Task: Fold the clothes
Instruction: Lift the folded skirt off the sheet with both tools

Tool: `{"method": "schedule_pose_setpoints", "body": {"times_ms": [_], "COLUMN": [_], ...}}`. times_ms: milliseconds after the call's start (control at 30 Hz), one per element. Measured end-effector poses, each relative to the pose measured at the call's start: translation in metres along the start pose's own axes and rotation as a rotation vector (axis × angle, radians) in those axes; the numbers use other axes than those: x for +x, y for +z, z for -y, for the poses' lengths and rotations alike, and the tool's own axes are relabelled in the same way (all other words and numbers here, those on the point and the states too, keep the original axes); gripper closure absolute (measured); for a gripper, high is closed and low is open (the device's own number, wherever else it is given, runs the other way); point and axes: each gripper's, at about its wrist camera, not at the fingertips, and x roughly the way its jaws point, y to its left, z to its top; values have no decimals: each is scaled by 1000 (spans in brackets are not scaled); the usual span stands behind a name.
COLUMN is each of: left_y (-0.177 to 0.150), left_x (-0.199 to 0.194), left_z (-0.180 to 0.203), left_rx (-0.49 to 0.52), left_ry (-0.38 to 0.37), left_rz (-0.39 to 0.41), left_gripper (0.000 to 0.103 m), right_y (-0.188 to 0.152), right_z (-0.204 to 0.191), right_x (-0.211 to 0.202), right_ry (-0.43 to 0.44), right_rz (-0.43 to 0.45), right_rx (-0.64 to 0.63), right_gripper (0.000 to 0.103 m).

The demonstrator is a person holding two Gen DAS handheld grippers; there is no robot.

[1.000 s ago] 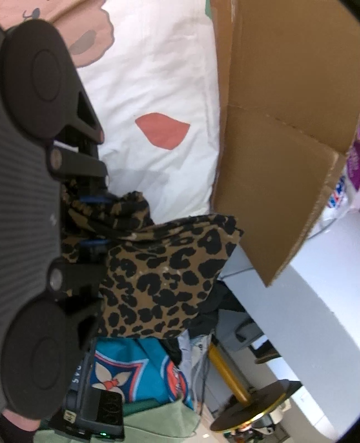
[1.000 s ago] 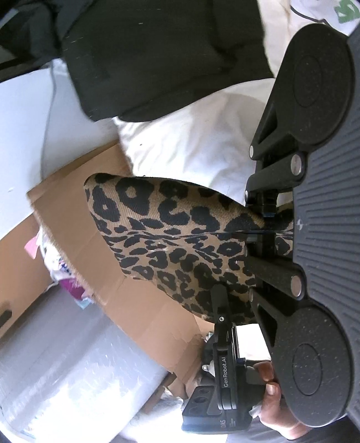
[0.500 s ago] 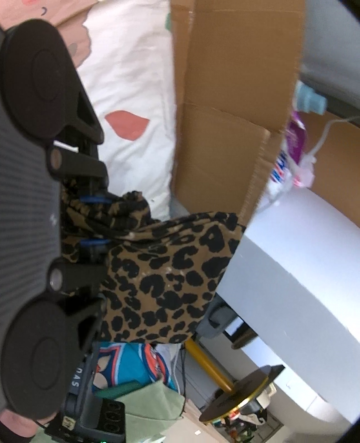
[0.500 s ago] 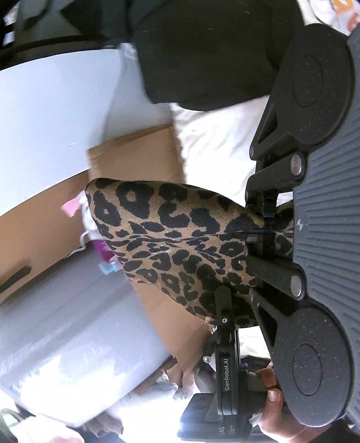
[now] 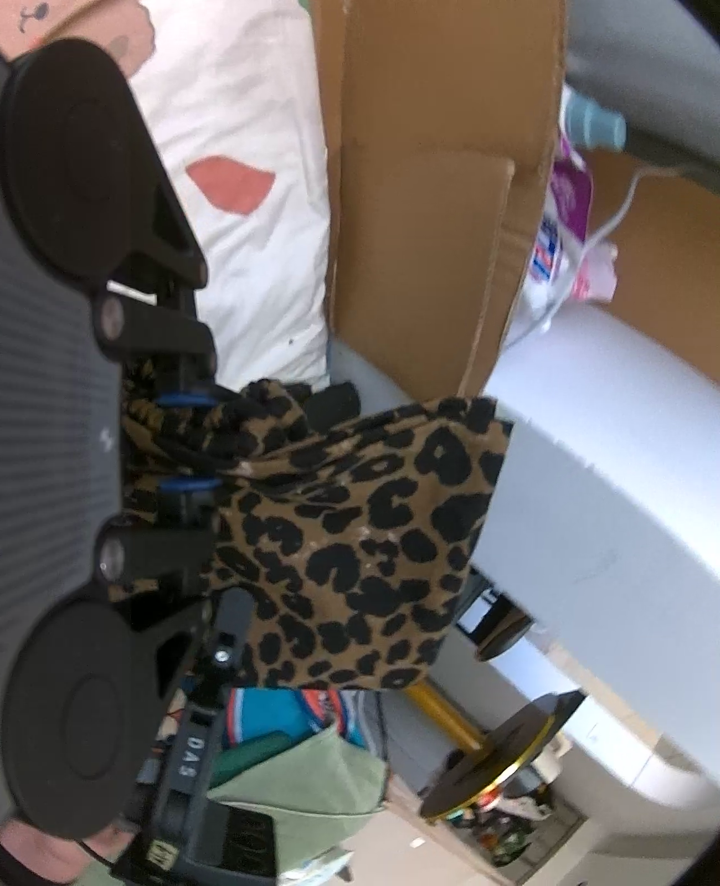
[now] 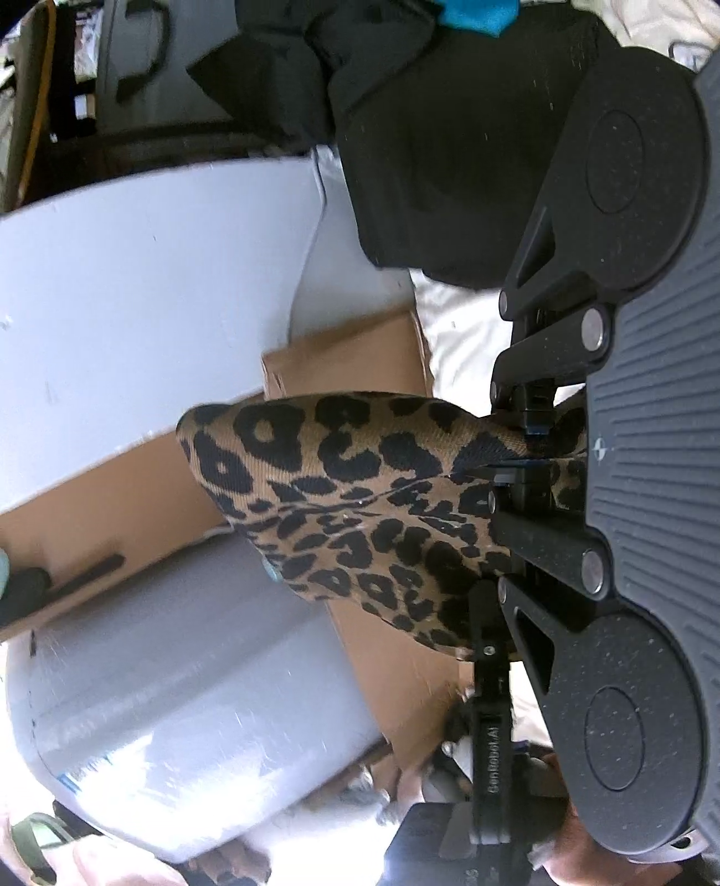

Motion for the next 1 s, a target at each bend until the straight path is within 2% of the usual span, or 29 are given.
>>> {"method": "schedule_pose_setpoints", "body": {"times_ms": [300,467,633,1000], "left_y": [11,2,-6,-12], "left_x": [46,66,78,115], "left_z": [32,52,63,92], "left_rx": [37,43,-18,-80], "left_ry": [-74,-104,-148,-170], "left_rz": [-50,-87,-114,-161], "left_gripper": [78,78,78,79], "right_y": [8,11,22,29], "right_z": [32,50,64,88], "right_x": [-28,-42,-58,-73], "right_ry": [-85,-151,-201,-299], "right_rz": [60,76,109,152], "right_rx": [15,18,15,25], "right_gripper": [97,97,97,97]}}
